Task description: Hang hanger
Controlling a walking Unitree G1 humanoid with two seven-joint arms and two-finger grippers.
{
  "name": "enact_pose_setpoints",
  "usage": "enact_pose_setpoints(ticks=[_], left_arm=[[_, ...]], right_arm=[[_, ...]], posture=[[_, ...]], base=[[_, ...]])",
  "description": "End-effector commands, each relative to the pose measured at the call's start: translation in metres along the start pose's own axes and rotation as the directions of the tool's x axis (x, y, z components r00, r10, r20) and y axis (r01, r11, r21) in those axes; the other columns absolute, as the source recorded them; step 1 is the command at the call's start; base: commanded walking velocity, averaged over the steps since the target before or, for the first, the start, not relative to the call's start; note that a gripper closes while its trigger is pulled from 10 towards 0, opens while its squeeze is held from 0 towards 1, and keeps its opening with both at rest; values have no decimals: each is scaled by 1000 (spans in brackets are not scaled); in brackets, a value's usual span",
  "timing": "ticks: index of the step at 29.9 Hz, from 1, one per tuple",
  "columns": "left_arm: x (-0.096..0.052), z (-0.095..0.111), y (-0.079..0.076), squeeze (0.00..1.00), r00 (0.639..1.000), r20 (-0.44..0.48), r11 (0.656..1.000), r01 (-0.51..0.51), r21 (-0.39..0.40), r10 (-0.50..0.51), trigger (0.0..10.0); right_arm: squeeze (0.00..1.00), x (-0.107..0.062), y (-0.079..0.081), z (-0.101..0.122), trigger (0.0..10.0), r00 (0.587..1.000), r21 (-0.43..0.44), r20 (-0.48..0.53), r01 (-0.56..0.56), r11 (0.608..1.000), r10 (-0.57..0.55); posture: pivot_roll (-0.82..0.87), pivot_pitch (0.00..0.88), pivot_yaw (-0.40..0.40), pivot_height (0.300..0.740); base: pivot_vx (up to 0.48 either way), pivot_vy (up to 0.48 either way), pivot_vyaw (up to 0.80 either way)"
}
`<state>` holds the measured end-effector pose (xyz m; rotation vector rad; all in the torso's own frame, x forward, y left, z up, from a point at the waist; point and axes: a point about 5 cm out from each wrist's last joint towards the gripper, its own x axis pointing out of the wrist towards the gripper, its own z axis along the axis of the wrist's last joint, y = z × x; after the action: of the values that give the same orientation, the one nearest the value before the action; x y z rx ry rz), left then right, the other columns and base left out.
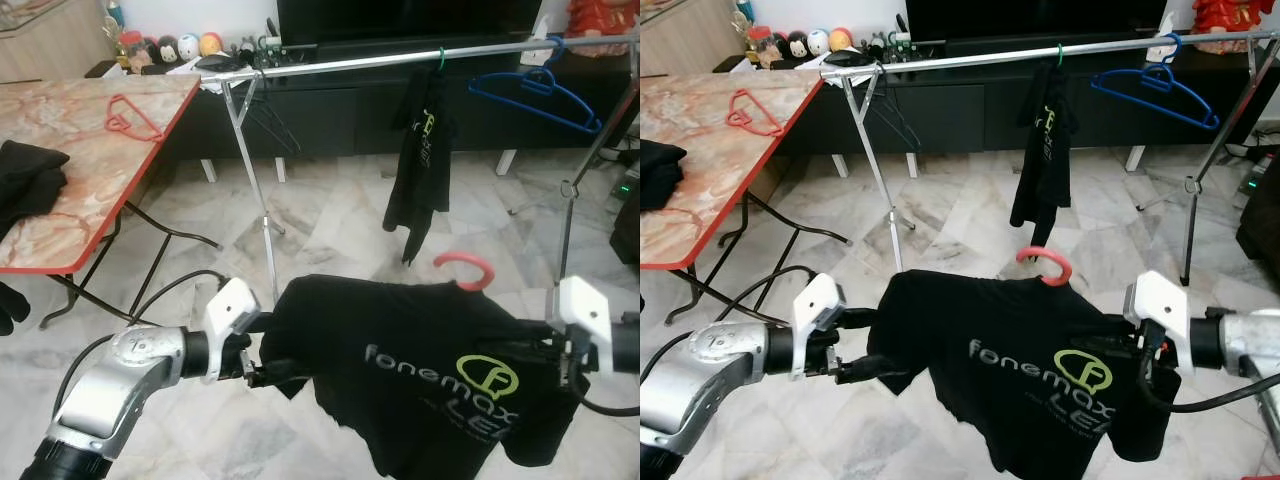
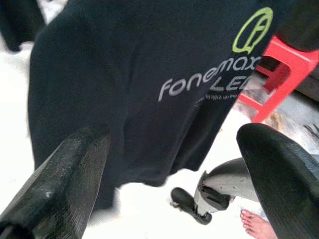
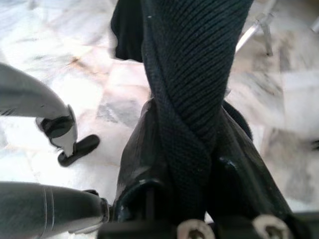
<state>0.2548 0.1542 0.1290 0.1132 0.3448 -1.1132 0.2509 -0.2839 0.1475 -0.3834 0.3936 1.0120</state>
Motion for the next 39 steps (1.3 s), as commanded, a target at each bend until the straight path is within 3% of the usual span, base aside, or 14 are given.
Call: enact_pose_setpoints(ticks=[1, 6, 8, 9, 10, 16, 17, 18, 21, 23, 28, 33, 36, 39], left_arm=[[-5, -5, 0, 0, 999, 11, 999, -46, -18, 46, 10000], [-7, -19, 9, 0, 978, 53, 976, -198, -96, 203, 10000], [-6, -24, 14, 0, 960, 62, 956, -266, -120, 275, 10000], [-6, -28, 21, 0, 927, 79, 925, -354, -138, 366, 10000], [-6, -28, 21, 0, 927, 79, 925, -354, -138, 366, 10000], [-6, -38, 37, 0, 763, 129, 767, -599, -229, 634, 10000], [-8, -42, 40, 0, 714, 123, 717, -647, -259, 689, 10000], [-8, -42, 40, 0, 714, 123, 717, -647, -259, 689, 10000], [-14, -53, 43, 0, 592, 89, 585, -742, -327, 801, 10000], [-14, -57, 41, 0, 550, 79, 542, -770, -335, 831, 10000], [-6, -58, 35, 0, 522, 109, 527, -790, -312, 846, 10000], [2, -59, 30, 0, 544, 115, 551, -777, -305, 831, 10000], [6, -60, 29, 0, 530, 114, 536, -778, -328, 840, 10000], [10, -59, 29, 0, 542, 120, 547, -767, -335, 832, 10000]], right_arm=[[0, 8, -2, -8, 10000, 997, 24, 22, 79, 997, -79], [0, 32, -7, -32, 10000, 960, 129, 21, 274, 953, -279], [0, 42, -8, -42, 10000, 933, 198, 4, 353, 914, -361], [0, 54, -7, -50, 10000, 906, 264, 2, 408, 874, -424], [0, 54, -7, -50, 10000, 906, 264, 2, 408, 874, -424], [0, 89, 0, -54, 10000, 793, 453, 30, 532, 716, -608], [0, 95, 4, -55, 10000, 780, 474, 26, 540, 695, -625], [0, 95, 4, -55, 10000, 780, 474, 26, 540, 695, -625], [0, 109, 15, -56, 10000, 756, 513, 30, 550, 659, -654], [0, 116, 21, -56, 10000, 737, 537, 46, 551, 638, -675], [0, 129, 24, -51, 10000, 693, 581, 47, 568, 584, -720], [0, 129, 20, -48, 10000, 674, 580, 41, 585, 567, -738], [0, 128, 21, -49, 10000, 665, 586, 38, 590, 556, -746], [0, 126, 21, -51, 10000, 652, 593, 33, 597, 540, -758]], posture=[[-50, 32, 63, 740], [-42, 9, 53, 740], [-40, 3, 50, 740], [-34, 0, 46, 740], [-34, 0, 46, 740], [-23, 0, 31, 740], [-19, 0, 28, 740], [-19, 0, 28, 740], [-10, 0, 18, 740], [1, 0, 6, 740], [1, 0, -6, 740], [-8, 0, -9, 740], [-18, 0, -5, 740], [-22, 0, -2, 740]], base=[[0, 0, 0], [0, 0, 0], [0, 0, 0], [0, 0, 0], [0, 0, 0], [0, 0, 0], [0, 0, 0], [0, 0, 0], [0, 0, 0], [0, 0, 0], [0, 0, 0], [0, 0, 0], [0, 0, 0], [0, 0, 0]])
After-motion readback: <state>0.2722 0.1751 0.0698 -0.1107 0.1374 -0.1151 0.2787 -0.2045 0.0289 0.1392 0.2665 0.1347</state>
